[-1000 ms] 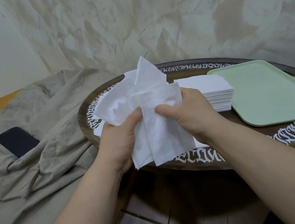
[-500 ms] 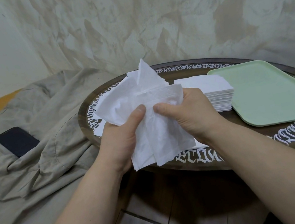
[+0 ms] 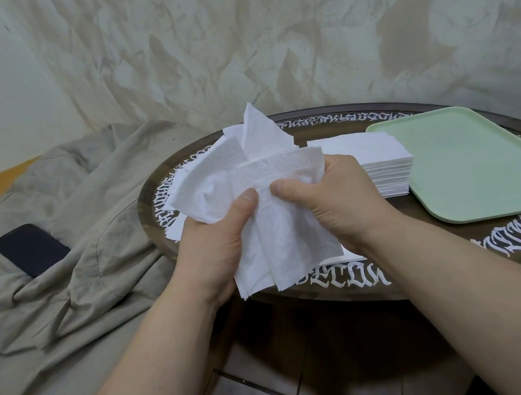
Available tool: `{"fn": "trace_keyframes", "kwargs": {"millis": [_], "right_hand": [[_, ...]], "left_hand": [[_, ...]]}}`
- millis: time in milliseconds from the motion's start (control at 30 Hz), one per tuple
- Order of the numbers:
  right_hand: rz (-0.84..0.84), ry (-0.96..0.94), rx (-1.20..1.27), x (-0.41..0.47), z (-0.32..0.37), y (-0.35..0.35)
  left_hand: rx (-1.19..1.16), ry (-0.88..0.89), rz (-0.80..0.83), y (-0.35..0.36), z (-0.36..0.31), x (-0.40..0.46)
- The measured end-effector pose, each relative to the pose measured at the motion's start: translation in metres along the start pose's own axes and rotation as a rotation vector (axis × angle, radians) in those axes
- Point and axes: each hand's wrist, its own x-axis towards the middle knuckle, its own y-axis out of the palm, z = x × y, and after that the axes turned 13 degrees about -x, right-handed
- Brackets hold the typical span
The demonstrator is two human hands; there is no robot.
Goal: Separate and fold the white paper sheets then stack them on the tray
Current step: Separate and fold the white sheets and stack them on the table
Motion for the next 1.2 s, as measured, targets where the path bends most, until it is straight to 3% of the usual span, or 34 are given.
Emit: {"fn": "trace_keyframes", "kwargs": {"millis": [800, 900, 967, 1067, 1200], "right_hand": [[-0.023, 0.057, -0.078, -0.002, 0.002, 0.001], [-0.201, -0.037, -0.475, 0.004, 0.001, -0.005], [-0.272, -0.207, -0.649, 0.003, 0.004, -0.009], [-0.227, -0.460, -0.753, 0.004, 0.003, -0.009], [-0.149, -0.517, -0.809, 0.006, 0.002, -0.008]], "left_hand": [[0.020, 0.022, -0.019, -0.003, 0.004, 0.003], [0.033, 0.033, -0.029, -0.004, 0.002, 0.003], [0.070, 0.044, 0.001, -0.005, 0.002, 0.003], [0.143, 0.048, 0.037, -0.006, 0.004, 0.002], [0.153, 0.056, 0.051, -0.006, 0.005, 0.002]]}}
